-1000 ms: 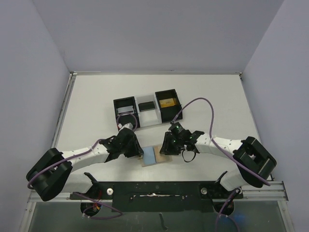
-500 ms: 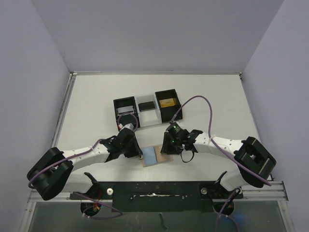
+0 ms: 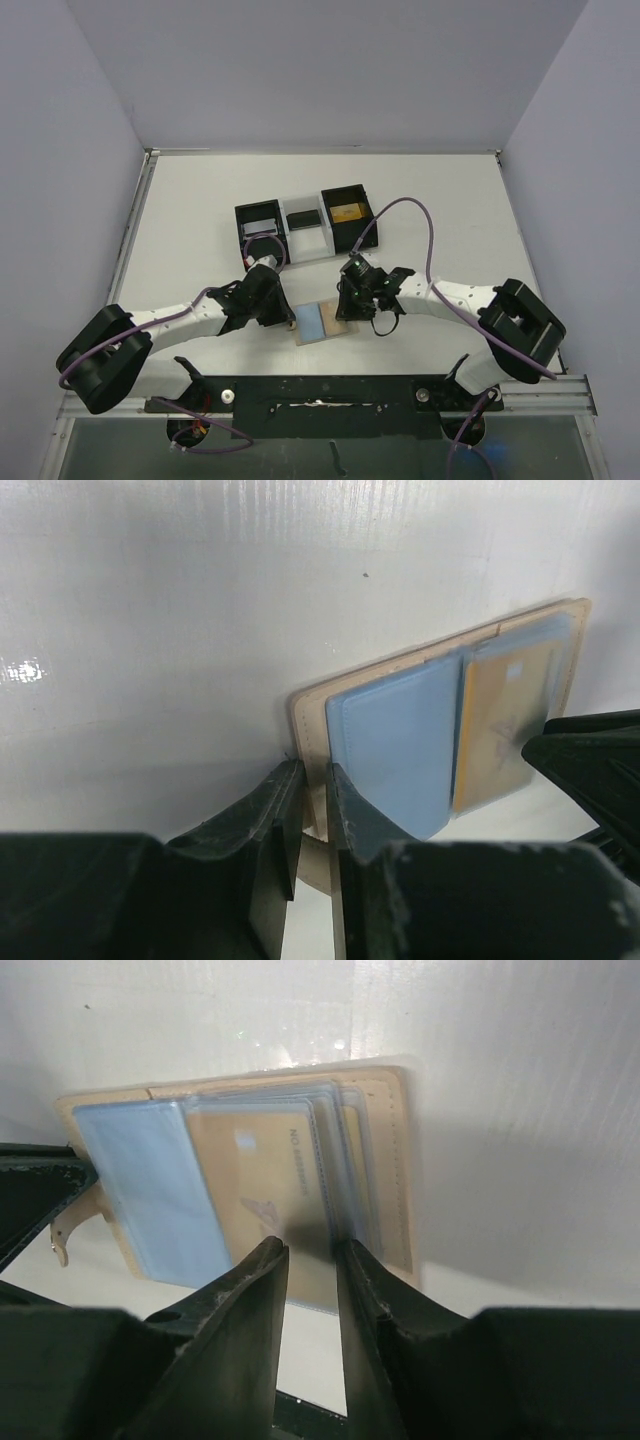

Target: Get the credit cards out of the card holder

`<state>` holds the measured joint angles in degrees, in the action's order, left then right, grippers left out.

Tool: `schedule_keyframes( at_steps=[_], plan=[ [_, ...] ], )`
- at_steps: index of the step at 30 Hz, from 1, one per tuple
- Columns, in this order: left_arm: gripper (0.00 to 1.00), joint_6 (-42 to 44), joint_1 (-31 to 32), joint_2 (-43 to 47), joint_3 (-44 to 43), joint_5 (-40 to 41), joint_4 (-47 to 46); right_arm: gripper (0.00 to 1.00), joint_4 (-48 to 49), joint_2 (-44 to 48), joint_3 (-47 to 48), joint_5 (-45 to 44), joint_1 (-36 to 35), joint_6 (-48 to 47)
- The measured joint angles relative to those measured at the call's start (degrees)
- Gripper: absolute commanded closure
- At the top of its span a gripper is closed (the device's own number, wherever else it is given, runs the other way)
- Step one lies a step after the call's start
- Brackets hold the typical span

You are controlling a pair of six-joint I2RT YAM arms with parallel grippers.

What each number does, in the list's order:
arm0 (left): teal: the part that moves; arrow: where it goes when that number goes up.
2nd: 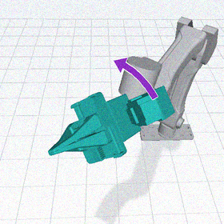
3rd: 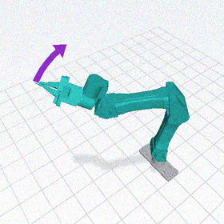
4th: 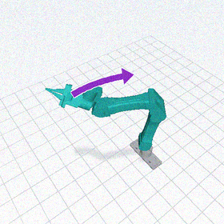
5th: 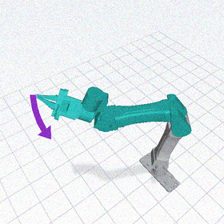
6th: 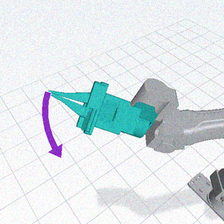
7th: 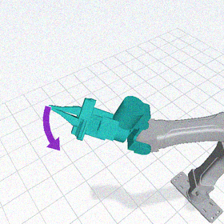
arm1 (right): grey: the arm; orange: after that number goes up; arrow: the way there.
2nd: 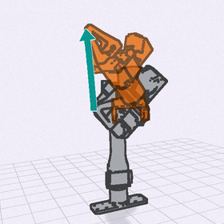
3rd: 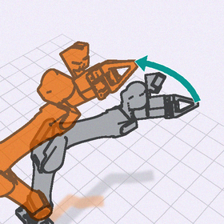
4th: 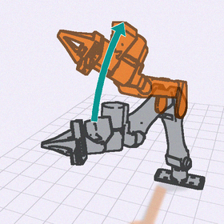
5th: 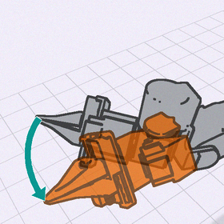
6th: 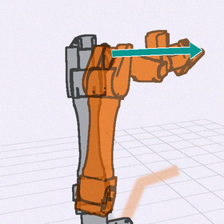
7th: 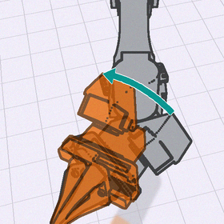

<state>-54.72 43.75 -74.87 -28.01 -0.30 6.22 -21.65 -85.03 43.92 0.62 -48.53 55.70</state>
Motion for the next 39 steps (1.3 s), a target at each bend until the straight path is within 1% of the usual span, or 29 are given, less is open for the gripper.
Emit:
schedule_keyframes(
  at_steps=[11,14,16,19,27,28,31,32,35,39],
  plan=[
    [0.86,0.92,0.0,-0.98,-0.85,-0.22,-0.07,0.78,-3.91,-0.26,3.45,-2.51,-1.86,-1.31],
    [0.86,1.09,0.0,-1.14,-1.01,-0.22,0.0,0.82,-6.01,-0.46,5.16,-3.54,-2.62,-1.62],
    [0.86,1.22,0.0,-1.14,-1.07,-0.2,0.09,0.83,-6.95,-0.94,6.69,-4.11,-3.3,-2.16],
    [0.87,1.4,0.02,-1.27,-1.31,-0.2,0.44,0.83,-6.4,-1.01,7.69,-3.8,-4.09,-3.04],
    [0.87,1.42,0.02,-1.36,-1.86,-0.17,1.33,0.84,-1.86,-1.11,8.0,1.53,-4.39,-4.94],
    [0.87,1.42,0.02,-1.36,-1.9,-0.17,1.38,0.83,-1.81,-1.46,8.44,1.99,-4.39,-5.16],
    [0.86,1.44,0.02,-1.36,-1.99,-0.13,1.77,0.73,0.22,-3.23,9.6,4.17,-4.39,-5.86],
    [0.85,1.44,0.02,-1.36,-2.03,-0.11,1.92,0.71,1.22,-3.8,9.62,5.27,-4.39,-6.05],
    [0.82,1.42,0.02,-1.25,-2.05,0.28,2.45,0.68,3.3,-4.74,9.62,8.15,-4.39,-6.27],
    [0.74,1.31,0.02,0.87,-2.05,1.84,4.66,0.64,6.03,-4.74,9.62,10.56,-3.96,-6.19]
  ],
)
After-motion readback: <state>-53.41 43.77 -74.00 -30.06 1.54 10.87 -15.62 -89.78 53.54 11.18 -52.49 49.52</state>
